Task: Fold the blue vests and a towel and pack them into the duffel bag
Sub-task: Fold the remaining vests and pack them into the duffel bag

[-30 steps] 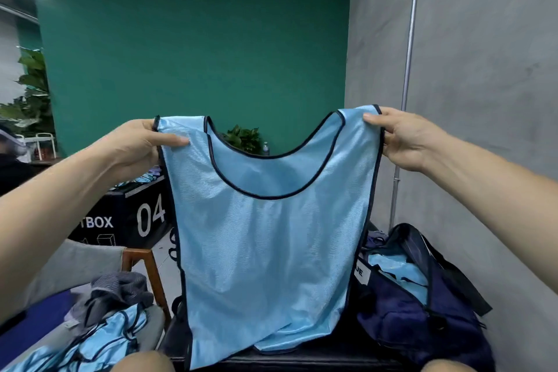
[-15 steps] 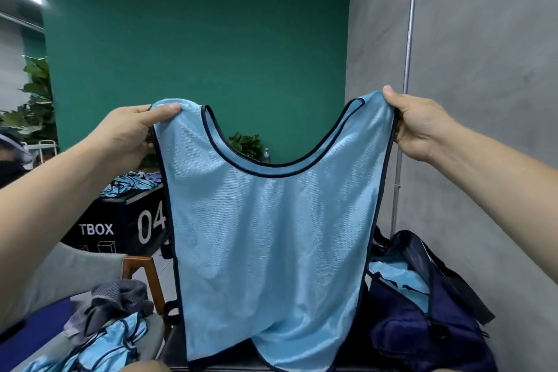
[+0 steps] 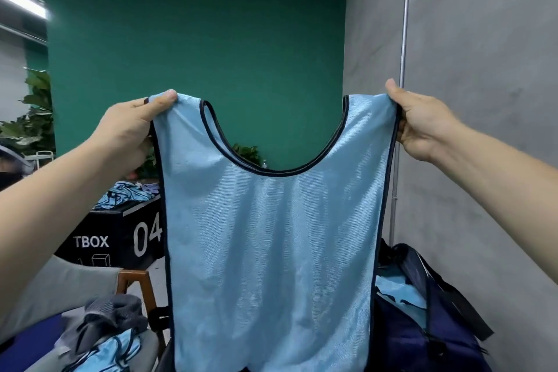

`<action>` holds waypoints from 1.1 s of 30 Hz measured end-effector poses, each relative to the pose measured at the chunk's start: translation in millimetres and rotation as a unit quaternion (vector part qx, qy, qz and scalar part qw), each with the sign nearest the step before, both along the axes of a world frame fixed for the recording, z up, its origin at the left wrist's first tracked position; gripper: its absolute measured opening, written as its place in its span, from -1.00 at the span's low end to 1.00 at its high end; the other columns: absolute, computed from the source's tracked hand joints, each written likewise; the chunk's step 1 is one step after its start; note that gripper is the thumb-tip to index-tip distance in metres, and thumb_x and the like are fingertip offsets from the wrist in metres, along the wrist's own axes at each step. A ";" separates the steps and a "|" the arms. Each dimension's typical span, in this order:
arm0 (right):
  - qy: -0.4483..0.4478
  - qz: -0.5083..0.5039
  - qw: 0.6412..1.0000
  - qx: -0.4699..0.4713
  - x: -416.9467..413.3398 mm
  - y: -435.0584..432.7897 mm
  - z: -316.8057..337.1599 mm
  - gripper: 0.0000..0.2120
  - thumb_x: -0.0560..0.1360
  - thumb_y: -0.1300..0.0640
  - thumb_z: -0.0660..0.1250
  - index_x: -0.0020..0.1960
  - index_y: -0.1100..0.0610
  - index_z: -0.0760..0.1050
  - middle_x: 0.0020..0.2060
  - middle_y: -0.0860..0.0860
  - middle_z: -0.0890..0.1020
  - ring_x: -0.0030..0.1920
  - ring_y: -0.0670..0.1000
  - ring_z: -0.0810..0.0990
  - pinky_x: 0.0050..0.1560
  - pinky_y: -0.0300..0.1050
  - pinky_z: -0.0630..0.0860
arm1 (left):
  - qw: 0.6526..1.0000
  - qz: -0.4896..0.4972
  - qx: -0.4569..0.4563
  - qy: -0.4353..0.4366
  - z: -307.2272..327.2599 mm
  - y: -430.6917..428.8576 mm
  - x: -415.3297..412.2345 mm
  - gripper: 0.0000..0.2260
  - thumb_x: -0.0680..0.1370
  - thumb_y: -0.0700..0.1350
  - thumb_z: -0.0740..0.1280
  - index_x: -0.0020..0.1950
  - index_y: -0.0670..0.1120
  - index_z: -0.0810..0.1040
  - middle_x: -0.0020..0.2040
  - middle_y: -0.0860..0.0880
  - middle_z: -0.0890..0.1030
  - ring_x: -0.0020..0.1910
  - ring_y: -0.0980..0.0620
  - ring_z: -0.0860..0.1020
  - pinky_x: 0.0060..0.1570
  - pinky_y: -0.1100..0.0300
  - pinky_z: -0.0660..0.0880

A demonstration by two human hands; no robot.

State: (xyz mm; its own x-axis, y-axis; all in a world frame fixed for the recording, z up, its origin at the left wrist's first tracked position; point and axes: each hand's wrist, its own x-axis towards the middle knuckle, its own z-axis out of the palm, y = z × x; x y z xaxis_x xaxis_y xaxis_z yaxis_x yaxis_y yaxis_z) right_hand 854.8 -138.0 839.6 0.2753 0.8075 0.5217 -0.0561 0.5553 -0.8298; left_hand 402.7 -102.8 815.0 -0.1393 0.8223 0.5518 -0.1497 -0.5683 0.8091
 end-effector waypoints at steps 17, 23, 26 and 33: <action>0.002 0.016 0.996 0.087 7.6 -35.4 59.0 -0.94 0.64 0.10 0.45 0.03 0.06 0.60 -0.20 -0.08 0.71 -0.17 -0.10 0.70 -0.12 -0.22 0.63 | 0.993 -0.004 0.113 -0.020 63.1 -39.1 5.6 -0.61 0.57 -0.07 0.55 0.33 -0.22 0.65 -0.01 -0.04 0.73 -0.04 -0.01 0.72 0.08 0.07 0.70; 0.007 -0.014 0.999 0.036 9.7 1.9 24.4 -0.88 0.60 0.09 0.50 0.07 0.12 0.66 -0.09 0.00 0.75 -0.08 -0.01 0.73 -0.03 -0.12 0.68 | 0.999 0.015 0.045 -0.025 25.5 -2.1 10.9 -0.76 0.55 -0.01 0.56 0.16 -0.07 0.71 -0.05 -0.04 0.74 -0.12 -0.01 0.71 -0.01 0.07 0.70; 0.003 -0.023 1.000 -0.011 10.9 36.8 -9.1 -0.89 0.59 0.07 0.51 0.02 0.10 0.66 -0.08 0.03 0.75 -0.07 0.01 0.73 0.03 -0.05 0.70 | 1.000 0.009 -0.016 -0.021 -11.4 32.8 10.0 -0.78 0.55 0.00 0.56 0.11 -0.08 0.69 -0.06 -0.07 0.74 -0.14 -0.05 0.72 -0.03 0.02 0.70; -0.019 -0.047 0.992 -0.111 13.0 133.0 -99.1 -0.86 0.58 0.06 0.53 0.04 0.09 0.63 -0.12 0.01 0.74 -0.12 -0.01 0.70 -0.03 -0.11 0.69 | 0.991 0.028 -0.128 0.000 -96.1 134.5 -8.8 -0.46 0.25 0.16 0.72 0.05 0.01 0.55 0.01 -0.12 0.59 -0.07 -0.11 0.60 -0.01 -0.09 0.55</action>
State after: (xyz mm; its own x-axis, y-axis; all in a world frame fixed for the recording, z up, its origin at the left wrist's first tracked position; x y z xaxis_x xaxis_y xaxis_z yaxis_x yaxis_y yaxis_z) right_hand 867.8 -5.0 740.5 0.3376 0.8760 0.3445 0.0209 0.3589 -0.9331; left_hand 393.9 31.7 718.9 -0.1883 0.9265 0.3258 -0.1234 -0.3514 0.9280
